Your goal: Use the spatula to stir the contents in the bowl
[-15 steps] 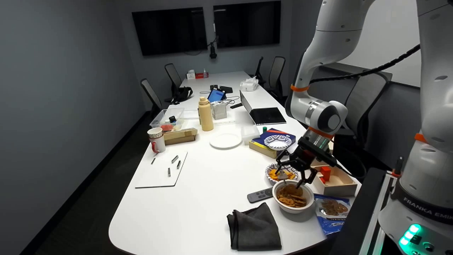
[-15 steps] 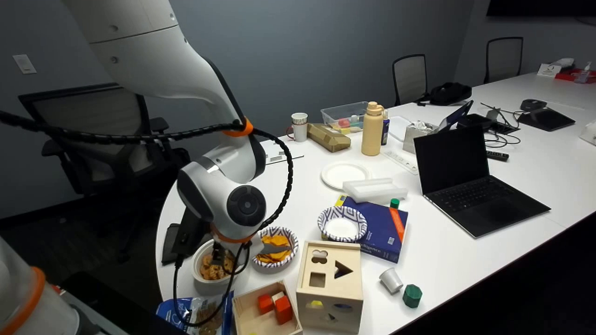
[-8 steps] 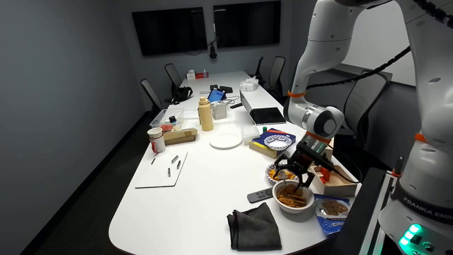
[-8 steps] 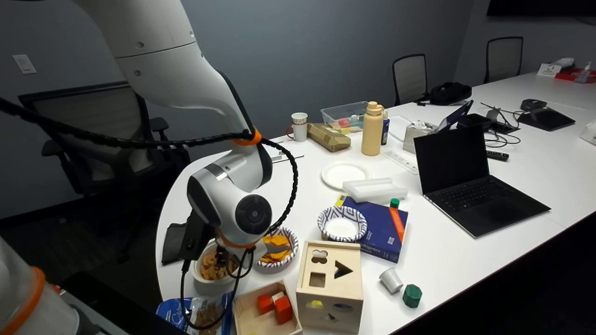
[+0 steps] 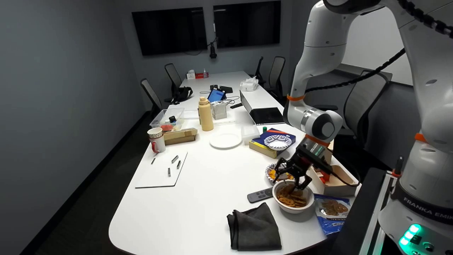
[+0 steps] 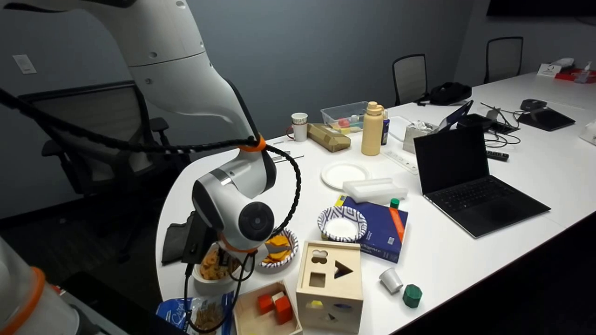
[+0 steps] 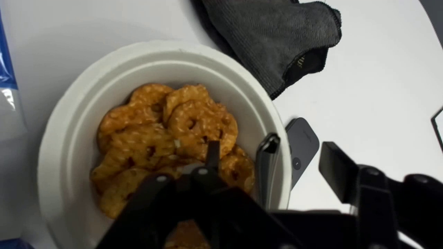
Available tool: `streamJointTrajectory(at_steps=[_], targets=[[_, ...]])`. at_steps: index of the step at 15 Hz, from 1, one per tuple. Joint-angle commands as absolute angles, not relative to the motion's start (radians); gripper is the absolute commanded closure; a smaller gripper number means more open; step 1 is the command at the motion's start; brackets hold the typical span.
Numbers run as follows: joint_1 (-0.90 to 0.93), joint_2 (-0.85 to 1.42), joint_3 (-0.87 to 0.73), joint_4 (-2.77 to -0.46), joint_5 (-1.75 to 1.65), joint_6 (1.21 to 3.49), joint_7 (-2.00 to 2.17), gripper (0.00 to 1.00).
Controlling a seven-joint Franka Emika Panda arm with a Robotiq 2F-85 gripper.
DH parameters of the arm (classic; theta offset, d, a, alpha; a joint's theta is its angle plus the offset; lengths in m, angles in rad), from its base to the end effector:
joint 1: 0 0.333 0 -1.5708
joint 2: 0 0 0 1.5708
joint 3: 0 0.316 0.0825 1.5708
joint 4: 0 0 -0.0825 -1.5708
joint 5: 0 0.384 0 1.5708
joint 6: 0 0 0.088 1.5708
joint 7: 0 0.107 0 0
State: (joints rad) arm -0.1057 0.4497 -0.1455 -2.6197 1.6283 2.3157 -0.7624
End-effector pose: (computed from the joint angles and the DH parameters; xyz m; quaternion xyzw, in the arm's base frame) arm 0.3250 -0.0761 0.0686 -0.7982 0.4708 0.0602 0.3709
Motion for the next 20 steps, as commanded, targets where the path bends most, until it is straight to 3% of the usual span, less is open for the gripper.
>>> streamJointTrajectory(at_steps=[1, 7, 20], targets=[[-0.108, 0.467, -0.161, -2.612, 1.669, 2.290, -0.812, 0.56], [-0.110, 0.470, -0.171, -2.619, 1.694, 2.286, -0.832, 0.99], [-0.069, 0.306, -0.184, -2.723, 1.533, 2.333, -0.729, 0.99]])
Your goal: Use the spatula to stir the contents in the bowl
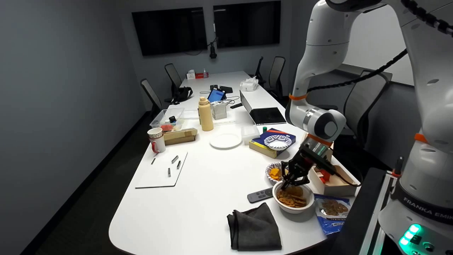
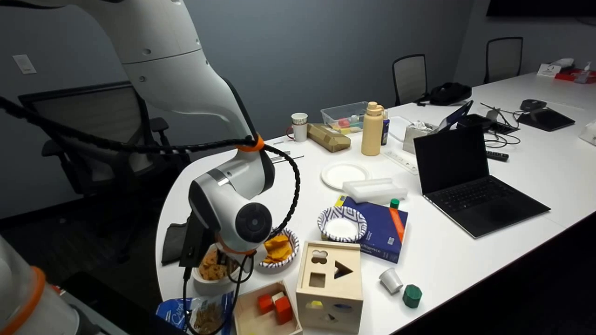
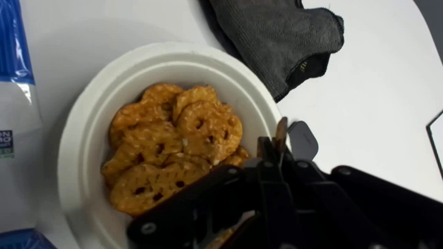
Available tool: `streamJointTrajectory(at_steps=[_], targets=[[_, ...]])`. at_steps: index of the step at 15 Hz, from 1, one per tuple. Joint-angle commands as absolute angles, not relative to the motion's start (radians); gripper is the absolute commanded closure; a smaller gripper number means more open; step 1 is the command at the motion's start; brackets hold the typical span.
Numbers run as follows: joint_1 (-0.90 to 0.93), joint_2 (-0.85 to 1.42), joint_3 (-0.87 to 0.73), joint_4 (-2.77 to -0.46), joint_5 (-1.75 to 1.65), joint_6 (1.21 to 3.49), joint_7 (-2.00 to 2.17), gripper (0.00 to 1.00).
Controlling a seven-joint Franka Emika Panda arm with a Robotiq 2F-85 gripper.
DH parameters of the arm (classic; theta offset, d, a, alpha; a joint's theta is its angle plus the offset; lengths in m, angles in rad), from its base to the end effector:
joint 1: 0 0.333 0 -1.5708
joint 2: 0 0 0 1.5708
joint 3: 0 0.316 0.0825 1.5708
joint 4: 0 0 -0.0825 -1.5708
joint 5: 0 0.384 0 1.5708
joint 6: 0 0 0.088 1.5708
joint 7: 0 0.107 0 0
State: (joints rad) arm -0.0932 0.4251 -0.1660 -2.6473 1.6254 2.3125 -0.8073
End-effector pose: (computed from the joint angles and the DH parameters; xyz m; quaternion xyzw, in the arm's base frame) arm 0.3169 -0.0773 0.0737 -0.8077 0.4552 0.0516 0.3711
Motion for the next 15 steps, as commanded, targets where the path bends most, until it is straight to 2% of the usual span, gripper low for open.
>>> streamJointTrajectory(at_steps=[1, 7, 11, 15], targets=[[-0.068, 0.282, -0.185, -2.736, 1.483, 2.333, -0.693, 0.99], [-0.042, 0.126, -0.217, -2.778, 1.004, 2.251, -0.298, 0.99], [-0.012, 0.003, -0.247, -2.752, 0.672, 2.071, -0.007, 0.99], [-0.081, -0.140, -0.183, -2.677, 0.458, 1.811, 0.187, 0.99]])
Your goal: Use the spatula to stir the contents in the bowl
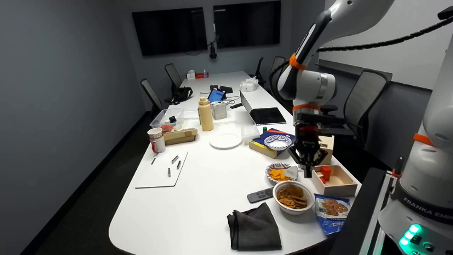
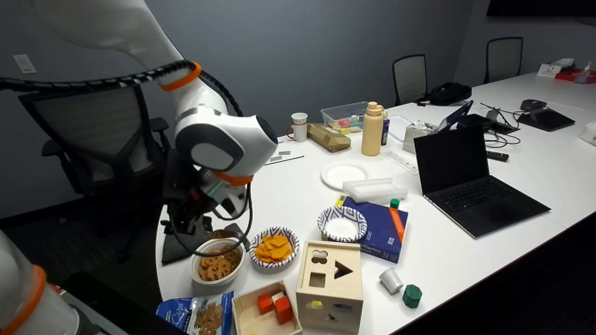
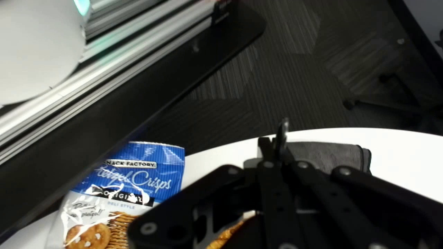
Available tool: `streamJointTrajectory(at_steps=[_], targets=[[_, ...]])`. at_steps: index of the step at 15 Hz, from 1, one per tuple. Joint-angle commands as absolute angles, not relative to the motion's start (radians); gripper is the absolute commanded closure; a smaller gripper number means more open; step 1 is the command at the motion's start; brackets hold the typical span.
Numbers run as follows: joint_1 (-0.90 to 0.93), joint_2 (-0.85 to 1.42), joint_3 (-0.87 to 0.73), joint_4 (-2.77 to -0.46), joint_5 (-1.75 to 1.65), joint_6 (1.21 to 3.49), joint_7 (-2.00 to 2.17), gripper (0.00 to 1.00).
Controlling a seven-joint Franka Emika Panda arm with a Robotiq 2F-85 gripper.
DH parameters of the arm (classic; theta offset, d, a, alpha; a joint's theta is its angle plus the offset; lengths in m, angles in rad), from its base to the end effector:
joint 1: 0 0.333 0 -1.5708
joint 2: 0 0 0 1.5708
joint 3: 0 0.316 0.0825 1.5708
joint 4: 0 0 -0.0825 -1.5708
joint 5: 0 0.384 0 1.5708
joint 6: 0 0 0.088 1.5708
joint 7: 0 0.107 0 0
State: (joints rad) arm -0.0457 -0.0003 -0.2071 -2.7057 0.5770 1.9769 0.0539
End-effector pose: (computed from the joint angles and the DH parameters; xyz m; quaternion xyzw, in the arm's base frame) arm 0.3216 -0.0473 0.2018 -0.8550 0.3326 0.3196 0.2371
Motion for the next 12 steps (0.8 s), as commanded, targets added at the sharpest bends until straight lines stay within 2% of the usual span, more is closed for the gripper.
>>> streamJointTrajectory(at_steps=[1, 5, 12], targets=[[-0.087, -0.161, -0.178, -2.651, 0.443, 1.741, 0.196, 0.99], [-0.104, -0.092, -0.176, -2.522, 0.458, 1.558, 0.149, 0.99], [-0.115, 0.172, -0.168, -2.422, 0.490, 1.531, 0.050, 0.99]])
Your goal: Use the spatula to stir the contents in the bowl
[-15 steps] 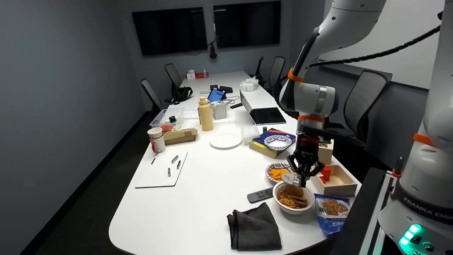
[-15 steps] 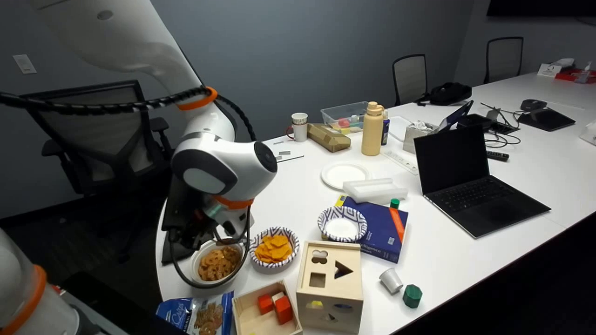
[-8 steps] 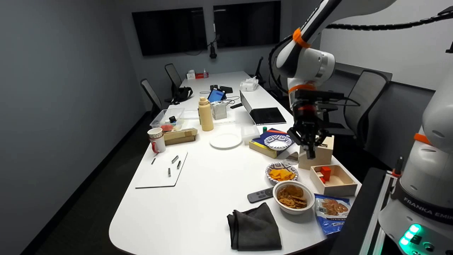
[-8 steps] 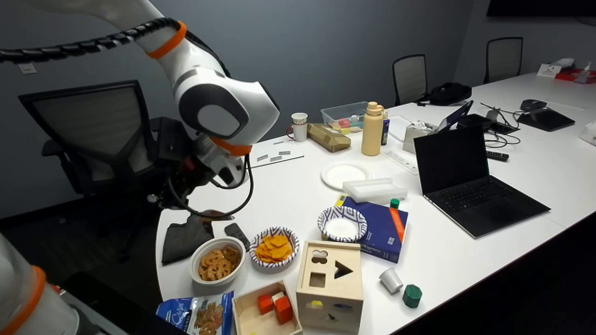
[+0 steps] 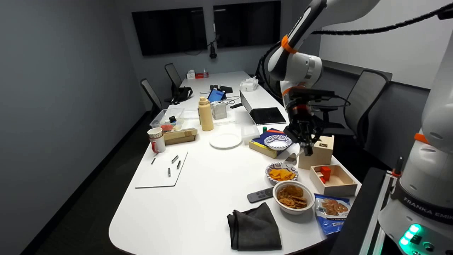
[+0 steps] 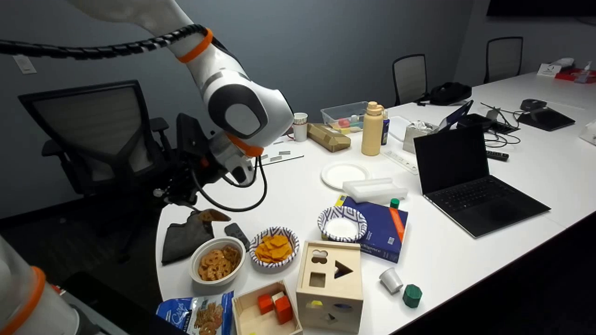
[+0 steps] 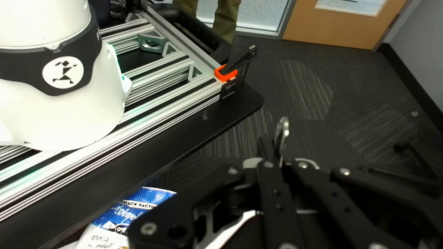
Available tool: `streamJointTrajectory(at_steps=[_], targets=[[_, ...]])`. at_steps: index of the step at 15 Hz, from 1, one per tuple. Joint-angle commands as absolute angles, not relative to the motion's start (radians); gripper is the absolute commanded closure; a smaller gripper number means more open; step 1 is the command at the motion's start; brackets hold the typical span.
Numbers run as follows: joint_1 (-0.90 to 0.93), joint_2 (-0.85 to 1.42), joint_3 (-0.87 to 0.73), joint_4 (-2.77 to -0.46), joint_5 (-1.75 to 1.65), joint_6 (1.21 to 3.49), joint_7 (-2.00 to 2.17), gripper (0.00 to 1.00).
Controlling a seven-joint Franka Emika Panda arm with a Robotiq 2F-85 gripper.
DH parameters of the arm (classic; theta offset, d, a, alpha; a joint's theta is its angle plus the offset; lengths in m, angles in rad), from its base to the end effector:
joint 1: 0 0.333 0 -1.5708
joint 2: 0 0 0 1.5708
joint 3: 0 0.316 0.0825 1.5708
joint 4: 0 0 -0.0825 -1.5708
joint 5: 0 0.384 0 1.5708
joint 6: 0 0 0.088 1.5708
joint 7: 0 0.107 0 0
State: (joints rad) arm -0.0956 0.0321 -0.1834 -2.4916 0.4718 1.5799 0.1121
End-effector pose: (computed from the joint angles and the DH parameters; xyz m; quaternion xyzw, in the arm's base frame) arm 0.3562 -0.0523 0.2536 -0.8290 0.2757 0.4229 0.2408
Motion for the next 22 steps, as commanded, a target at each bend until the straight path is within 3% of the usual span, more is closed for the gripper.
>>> streamJointTrajectory(at_steps=[1, 12, 22], targets=[[-0.116, 0.212, -0.163, -2.411, 0.492, 1.532, 0.036, 0.99], [-0.165, 0.520, -0.118, -2.276, 0.506, 1.524, -0.072, 0.99], [-0.178, 0.521, -0.154, -2.286, 0.505, 1.421, 0.051, 0.99]])
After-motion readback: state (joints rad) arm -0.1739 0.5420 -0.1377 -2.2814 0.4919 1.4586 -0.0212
